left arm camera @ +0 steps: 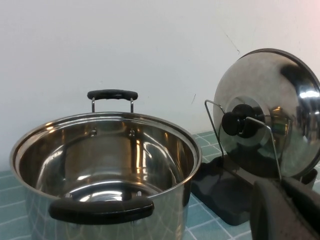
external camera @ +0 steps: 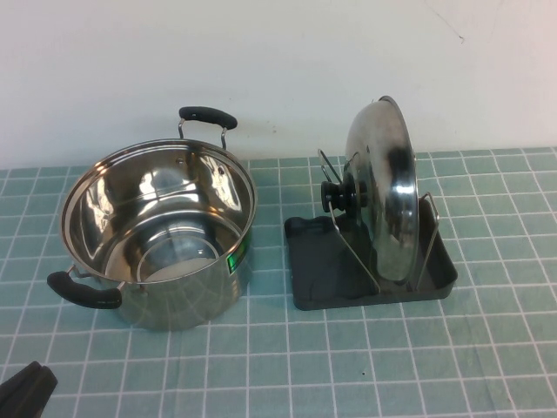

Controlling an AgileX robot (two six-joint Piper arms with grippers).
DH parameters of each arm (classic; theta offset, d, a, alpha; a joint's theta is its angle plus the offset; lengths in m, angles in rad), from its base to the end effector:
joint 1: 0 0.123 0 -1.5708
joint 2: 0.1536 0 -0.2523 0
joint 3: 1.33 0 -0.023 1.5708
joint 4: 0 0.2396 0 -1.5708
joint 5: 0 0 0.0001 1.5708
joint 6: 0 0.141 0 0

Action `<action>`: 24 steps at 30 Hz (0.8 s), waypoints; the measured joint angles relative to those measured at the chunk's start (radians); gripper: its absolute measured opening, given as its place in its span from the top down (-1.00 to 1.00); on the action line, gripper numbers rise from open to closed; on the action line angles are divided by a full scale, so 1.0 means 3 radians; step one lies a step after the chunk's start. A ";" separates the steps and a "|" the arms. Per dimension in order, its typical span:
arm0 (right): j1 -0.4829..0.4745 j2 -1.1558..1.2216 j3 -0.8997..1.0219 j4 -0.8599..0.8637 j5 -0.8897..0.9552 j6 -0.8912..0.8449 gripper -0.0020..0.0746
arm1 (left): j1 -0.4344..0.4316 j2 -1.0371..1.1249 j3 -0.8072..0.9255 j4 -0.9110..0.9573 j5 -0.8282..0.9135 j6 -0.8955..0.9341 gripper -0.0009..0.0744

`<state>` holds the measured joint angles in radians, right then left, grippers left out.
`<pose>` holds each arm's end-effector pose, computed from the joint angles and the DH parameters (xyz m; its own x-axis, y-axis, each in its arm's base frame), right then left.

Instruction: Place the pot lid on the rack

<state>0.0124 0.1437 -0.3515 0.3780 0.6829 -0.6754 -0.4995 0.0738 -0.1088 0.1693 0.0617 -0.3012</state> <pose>0.1096 0.0342 0.2412 -0.2361 -0.3606 -0.9023 -0.3414 0.9002 -0.2704 0.1148 -0.0609 0.2405 -0.0086 -0.1455 -0.9893 0.4729 0.8712 -0.1322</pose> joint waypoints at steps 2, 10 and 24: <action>0.0000 0.0000 0.0000 0.0036 0.0000 0.0000 0.95 | 0.0000 0.0000 0.0000 0.0000 -0.0008 0.0000 0.98; 0.0000 0.0000 0.0000 0.0074 0.0000 0.0000 0.95 | 0.0000 0.0000 0.0000 -0.0007 -0.0008 -0.0005 0.98; 0.0000 0.0000 0.0000 0.0080 0.0000 0.0000 0.95 | 0.0584 -0.0229 0.0029 -0.0246 0.0331 0.0111 0.98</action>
<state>0.0124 0.1437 -0.3515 0.4019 0.6829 -0.6754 -0.3243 0.0050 -0.1000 0.0954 0.1611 -0.2678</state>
